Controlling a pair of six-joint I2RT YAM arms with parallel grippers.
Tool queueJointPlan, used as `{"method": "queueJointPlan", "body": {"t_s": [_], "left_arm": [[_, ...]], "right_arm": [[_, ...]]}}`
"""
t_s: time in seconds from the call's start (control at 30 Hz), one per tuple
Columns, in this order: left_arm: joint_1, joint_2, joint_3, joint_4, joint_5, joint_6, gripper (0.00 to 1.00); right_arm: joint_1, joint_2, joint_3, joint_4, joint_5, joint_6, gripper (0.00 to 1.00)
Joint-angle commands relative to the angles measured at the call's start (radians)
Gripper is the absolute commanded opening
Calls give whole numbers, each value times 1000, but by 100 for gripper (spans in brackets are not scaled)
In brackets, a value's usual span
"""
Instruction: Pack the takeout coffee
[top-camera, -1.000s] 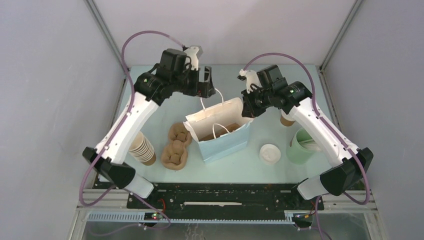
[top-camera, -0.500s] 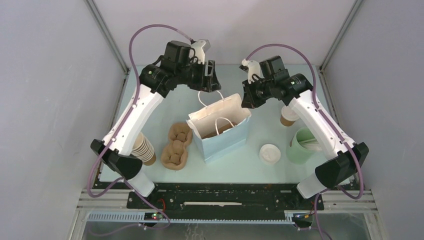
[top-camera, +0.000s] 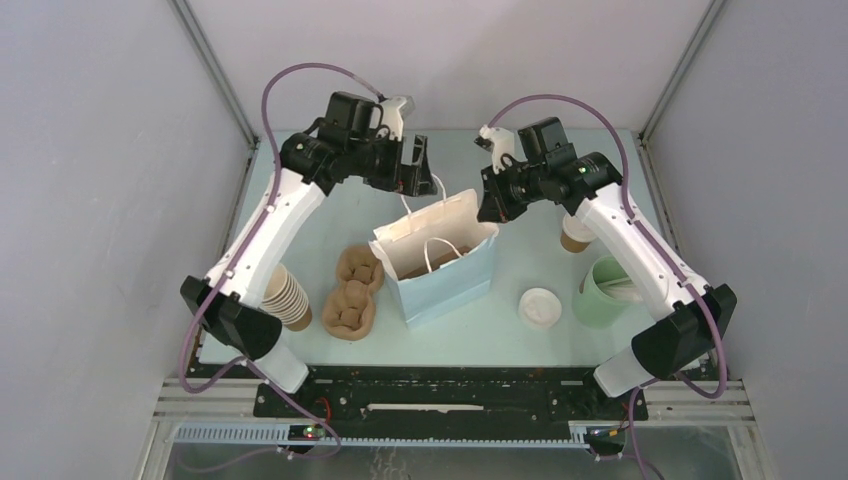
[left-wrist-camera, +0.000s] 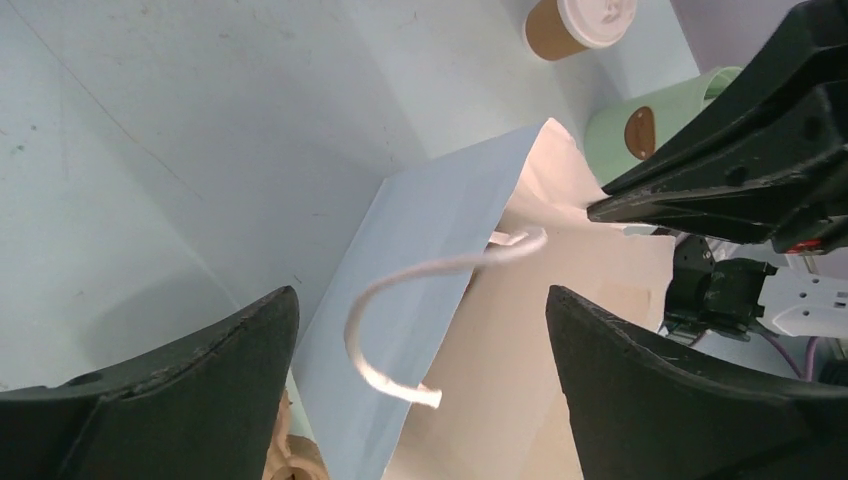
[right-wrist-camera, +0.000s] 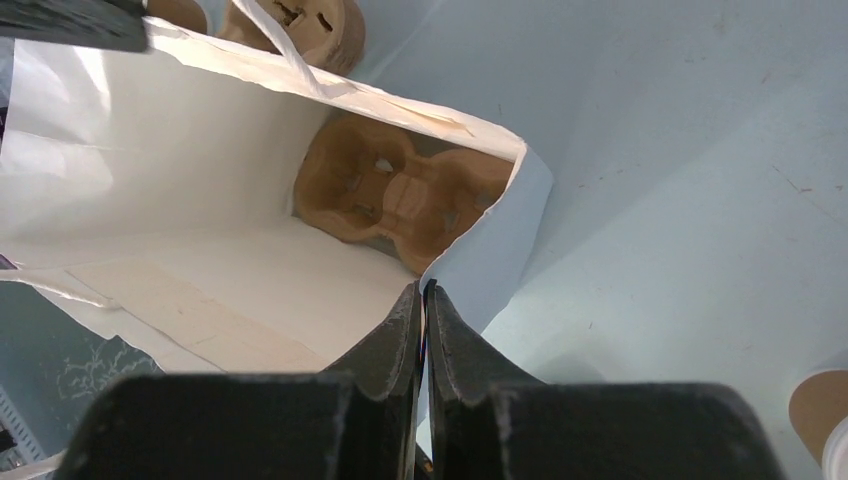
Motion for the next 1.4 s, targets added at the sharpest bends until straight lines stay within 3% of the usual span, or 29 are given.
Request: {"method": "queueJointPlan", "body": {"t_s": [0.0,0.07,0.23,0.3,0.33,0.37,0.57,0.7,0.8,0.87,0.93,1.0,1.13,1.37], "left_arm": [[13,28,-7,34,80,10,92],[15,27,-15,85,122,-18,80],[15,-11,-18,132,80,-60,29],[13,-46,-52,172,74,-70,7],[13,-68,-81,211,86,-81,1],[10,-94,-112,264,101,-96,0],[-25,-215,-248,528,11,-200,0],[-30,-223,-252,575,-14,-219,0],[-32,-227,-257,589,-3,-245,0],[-35,-245,-287,626,-17,-266,0],[-41,-263,-326,680,-23,-281,0],[-54,-274,-375,742,-17,-293,0],[-75,-276,-432,822,-32,-318,0],[-93,-261,-455,856,-11,-351,0]], "right_arm": [[-4,-27,3,35,-26,-18,12],[-5,-29,3,35,-21,-18,12],[-10,-29,18,43,30,-6,11],[-10,-18,44,56,110,31,10],[-10,-9,68,68,165,71,12],[-10,3,101,64,233,126,15],[-31,30,303,-150,509,377,61],[-28,-83,241,-175,506,426,73],[54,-180,170,-194,572,462,75],[71,-270,76,-149,478,518,81],[48,-355,-32,-56,390,611,98],[15,-405,-91,-39,417,733,100],[-34,-431,-91,-91,490,775,100],[-20,-392,-145,40,407,822,100]]}}
